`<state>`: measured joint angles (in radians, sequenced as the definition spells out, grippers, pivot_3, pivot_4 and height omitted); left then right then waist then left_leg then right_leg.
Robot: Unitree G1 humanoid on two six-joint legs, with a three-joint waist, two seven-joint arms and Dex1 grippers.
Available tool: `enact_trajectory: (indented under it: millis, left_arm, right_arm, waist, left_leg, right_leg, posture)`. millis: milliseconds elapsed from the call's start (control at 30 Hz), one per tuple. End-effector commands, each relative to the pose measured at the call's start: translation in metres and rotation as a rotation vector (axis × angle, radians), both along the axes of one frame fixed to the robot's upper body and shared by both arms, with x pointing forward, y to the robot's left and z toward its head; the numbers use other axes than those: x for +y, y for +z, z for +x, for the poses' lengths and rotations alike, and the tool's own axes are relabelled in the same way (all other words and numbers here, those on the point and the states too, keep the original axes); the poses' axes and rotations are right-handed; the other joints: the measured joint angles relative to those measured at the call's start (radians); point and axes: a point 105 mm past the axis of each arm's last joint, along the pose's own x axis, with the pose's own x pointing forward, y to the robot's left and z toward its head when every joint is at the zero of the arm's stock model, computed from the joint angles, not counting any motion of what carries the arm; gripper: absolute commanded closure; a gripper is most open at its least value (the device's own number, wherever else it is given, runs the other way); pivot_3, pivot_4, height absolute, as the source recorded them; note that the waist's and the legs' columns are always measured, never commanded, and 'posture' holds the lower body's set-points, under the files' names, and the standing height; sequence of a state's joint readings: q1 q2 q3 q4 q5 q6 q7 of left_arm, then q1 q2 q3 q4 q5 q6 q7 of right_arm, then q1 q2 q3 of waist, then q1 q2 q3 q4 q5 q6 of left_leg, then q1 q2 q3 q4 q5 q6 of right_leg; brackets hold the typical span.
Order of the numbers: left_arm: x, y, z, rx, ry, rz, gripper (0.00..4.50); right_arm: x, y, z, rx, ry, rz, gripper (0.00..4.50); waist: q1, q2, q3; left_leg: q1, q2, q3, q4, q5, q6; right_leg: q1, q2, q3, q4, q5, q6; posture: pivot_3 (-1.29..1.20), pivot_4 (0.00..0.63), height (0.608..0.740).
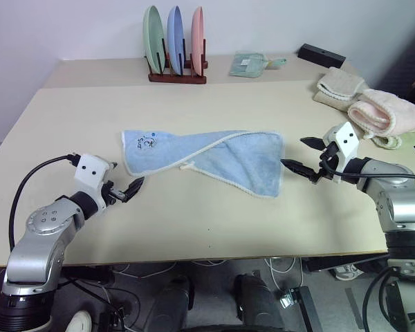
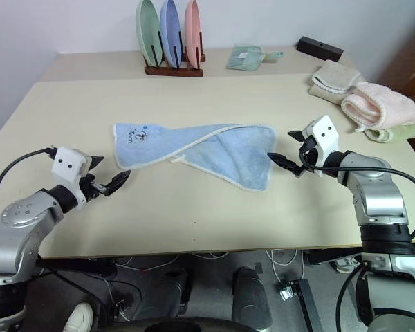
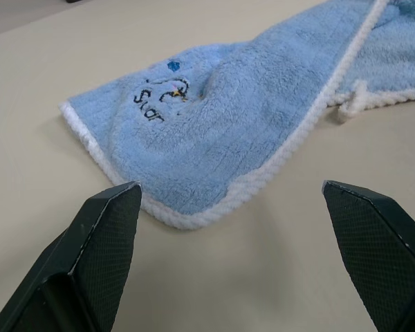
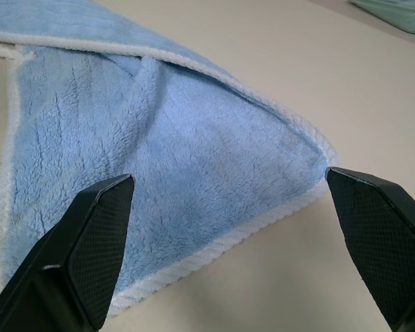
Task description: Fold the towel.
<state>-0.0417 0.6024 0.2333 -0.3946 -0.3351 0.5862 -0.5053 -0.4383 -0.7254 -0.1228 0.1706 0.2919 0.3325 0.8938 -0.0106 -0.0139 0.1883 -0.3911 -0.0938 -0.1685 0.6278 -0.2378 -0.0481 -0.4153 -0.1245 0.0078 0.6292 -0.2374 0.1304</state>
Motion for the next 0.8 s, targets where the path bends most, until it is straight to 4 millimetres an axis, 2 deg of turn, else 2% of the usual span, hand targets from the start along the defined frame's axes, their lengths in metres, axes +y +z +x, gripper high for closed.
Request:
enact_trajectory:
  millis: [33,333,400,467,533,567,667,800]
  left_arm:
    - [-0.004,0.008,0.000,-0.041,-0.007,0.009,0.22]
    - [-0.026,0.006,-0.003,-0.052,-0.062,0.030,0.22]
    - [-0.039,0.006,-0.005,-0.057,-0.114,0.051,0.22]
    - [-0.066,0.006,-0.011,-0.056,-0.232,0.053,0.22]
    - [-0.091,-0.002,-0.017,-0.043,-0.348,0.134,0.22]
    - [-0.097,-0.007,-0.017,-0.040,-0.381,0.195,0.22]
    - [-0.096,-0.012,-0.007,-0.043,-0.354,0.300,0.22]
    - [-0.079,-0.019,0.009,-0.023,-0.266,0.375,0.22]
  right_arm:
    - [0.001,0.015,0.002,-0.068,-0.005,-0.015,0.00]
    - [0.007,0.017,0.007,-0.084,0.002,-0.013,0.00]
    - [0.008,0.017,0.007,-0.085,0.001,-0.011,0.00]
    - [0.010,0.018,0.009,-0.078,-0.002,0.021,0.00]
    - [0.013,0.021,0.009,-0.061,-0.001,0.077,0.00]
    - [0.017,0.022,0.007,-0.058,0.014,0.086,0.00]
    - [0.023,0.017,0.001,-0.059,0.019,0.075,0.00]
    - [0.021,0.009,-0.004,-0.057,-0.012,0.055,0.00]
  waist:
    - [0.000,0.000,0.000]
    - [0.000,0.000,0.000]
    - [0.000,0.000,0.000]
    - [0.000,0.000,0.000]
    - [0.001,0.000,0.000]
    - [0.001,0.000,0.000]
    - [0.000,0.000,0.000]
    - [-0.001,0.000,0.000]
  left_leg:
    - [0.000,0.000,0.000,0.000,0.000,0.000]
    - [0.000,0.000,0.000,0.000,0.000,0.000]
    - [0.000,0.000,0.001,0.000,0.000,0.000]
    - [0.000,0.000,0.001,0.000,0.000,0.000]
    - [0.000,0.000,0.001,0.000,0.000,0.000]
    - [0.000,0.000,0.001,0.000,0.000,0.000]
    - [0.000,0.000,0.001,0.000,0.000,0.000]
    - [0.000,0.001,0.001,0.000,0.000,0.000]
  right_leg:
    - [0.000,0.000,0.000,0.000,0.000,0.000]
    - [0.000,0.000,0.001,0.000,0.000,0.000]
    - [0.000,0.000,0.001,0.000,0.000,0.000]
    - [0.000,0.000,0.001,0.000,0.000,0.000]
    - [0.000,0.000,0.001,0.000,0.000,0.000]
    - [0.000,0.000,0.001,0.000,0.000,0.000]
    - [0.000,0.001,0.002,0.000,0.000,0.000]
    - [-0.001,0.002,0.002,0.000,0.000,0.000]
  posture:
    - [0.00,0.150,0.740]
    - [0.00,0.150,0.740]
    - [0.00,0.150,0.740]
    - [0.00,0.150,0.740]
    - [0.00,0.150,0.740]
    - [0.00,0.150,0.740]
    - [0.00,0.150,0.740]
    - [0.00,0.150,0.740]
